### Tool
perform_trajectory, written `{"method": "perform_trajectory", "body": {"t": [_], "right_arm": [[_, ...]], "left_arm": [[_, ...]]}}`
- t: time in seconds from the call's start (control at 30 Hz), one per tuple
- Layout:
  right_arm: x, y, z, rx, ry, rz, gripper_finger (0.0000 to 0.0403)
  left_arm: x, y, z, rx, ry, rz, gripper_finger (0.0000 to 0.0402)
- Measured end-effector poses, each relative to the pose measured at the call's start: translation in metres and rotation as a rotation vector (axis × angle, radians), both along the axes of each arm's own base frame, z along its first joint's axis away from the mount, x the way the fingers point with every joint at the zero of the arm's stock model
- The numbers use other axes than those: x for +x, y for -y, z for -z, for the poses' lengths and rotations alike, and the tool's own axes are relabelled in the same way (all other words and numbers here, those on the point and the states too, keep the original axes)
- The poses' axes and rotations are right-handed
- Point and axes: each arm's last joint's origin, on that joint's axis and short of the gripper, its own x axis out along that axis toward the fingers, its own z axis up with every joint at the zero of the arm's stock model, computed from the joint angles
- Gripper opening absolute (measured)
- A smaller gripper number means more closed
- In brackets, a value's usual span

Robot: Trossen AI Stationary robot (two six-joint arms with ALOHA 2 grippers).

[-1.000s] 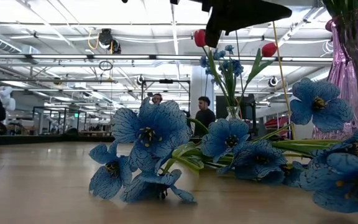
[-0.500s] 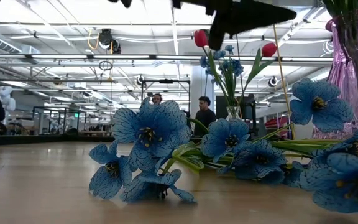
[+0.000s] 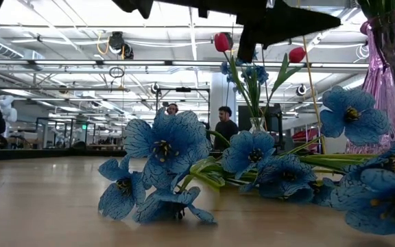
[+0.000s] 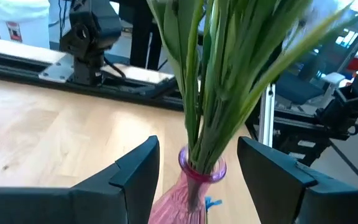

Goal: Sort flowers into vase by color
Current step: Put the white flower into the violet transparent vase

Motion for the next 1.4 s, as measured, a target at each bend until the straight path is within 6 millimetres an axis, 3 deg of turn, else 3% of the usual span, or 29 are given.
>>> {"method": "perform_trajectory", "body": {"t": [0.43,0.73,0.9,1.17,1.4], "right_arm": [[0.004,0.002,0.0,-0.006,-0.005,0.012,0.0],[0.008,0.003,0.001,-0.002,-0.025,-0.013,0.0],[0.008,0.003,0.001,-0.016,-0.029,-0.015,0.0],[0.008,0.003,0.001,-0.017,-0.029,-0.014,0.0],[0.008,0.003,0.001,-0.016,-0.028,-0.014,0.0]], "left_arm": [[0.026,0.005,-0.002,0.017,0.042,0.026,0.0222],[0.027,0.003,-0.001,0.018,0.028,0.04,0.0217],[0.027,0.003,-0.001,0.018,0.023,0.044,0.0167],[0.027,0.003,-0.001,0.019,0.029,0.044,0.0022],[0.029,0.005,-0.008,0.115,0.051,0.064,0.0016]]}}
